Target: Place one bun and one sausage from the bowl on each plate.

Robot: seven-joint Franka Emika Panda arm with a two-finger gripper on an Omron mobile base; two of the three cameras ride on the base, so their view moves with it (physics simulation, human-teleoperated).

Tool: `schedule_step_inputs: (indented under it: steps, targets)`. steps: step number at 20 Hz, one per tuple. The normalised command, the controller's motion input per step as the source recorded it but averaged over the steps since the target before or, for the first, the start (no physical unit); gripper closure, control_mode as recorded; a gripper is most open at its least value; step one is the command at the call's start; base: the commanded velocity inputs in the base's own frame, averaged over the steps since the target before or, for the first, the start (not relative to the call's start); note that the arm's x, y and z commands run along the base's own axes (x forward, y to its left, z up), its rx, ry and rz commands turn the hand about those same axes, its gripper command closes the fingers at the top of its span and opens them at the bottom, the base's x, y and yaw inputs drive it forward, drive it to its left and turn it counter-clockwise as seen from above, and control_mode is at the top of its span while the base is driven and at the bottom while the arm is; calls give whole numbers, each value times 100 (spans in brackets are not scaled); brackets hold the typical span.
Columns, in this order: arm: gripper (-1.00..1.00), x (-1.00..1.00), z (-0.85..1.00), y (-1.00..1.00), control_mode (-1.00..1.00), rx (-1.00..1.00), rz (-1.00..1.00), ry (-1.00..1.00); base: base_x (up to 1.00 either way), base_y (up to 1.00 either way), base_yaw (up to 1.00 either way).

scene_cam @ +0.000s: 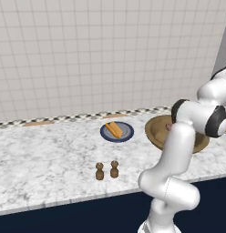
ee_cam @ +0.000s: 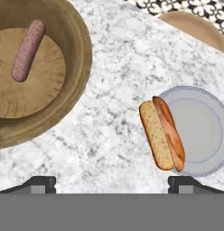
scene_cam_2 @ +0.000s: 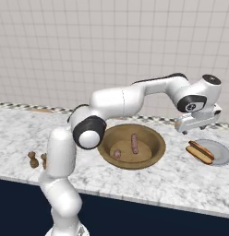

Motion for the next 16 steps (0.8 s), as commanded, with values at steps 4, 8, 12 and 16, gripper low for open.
schedule_step_inputs:
  steps: [4, 8, 12, 16]
  targets:
    - [-100, -5, -4, 100, -100, -9, -9, -4, 0, 0, 0]
    - [-100, 14, -26, 100, -100, -13, 0, 3, 0, 0, 0]
    - [-100, 26, -9, 100, -100, -10, 0, 16, 0, 0, 0]
    - [-100, 14, -7, 100, -100, 0, 0, 23, 0, 0, 0]
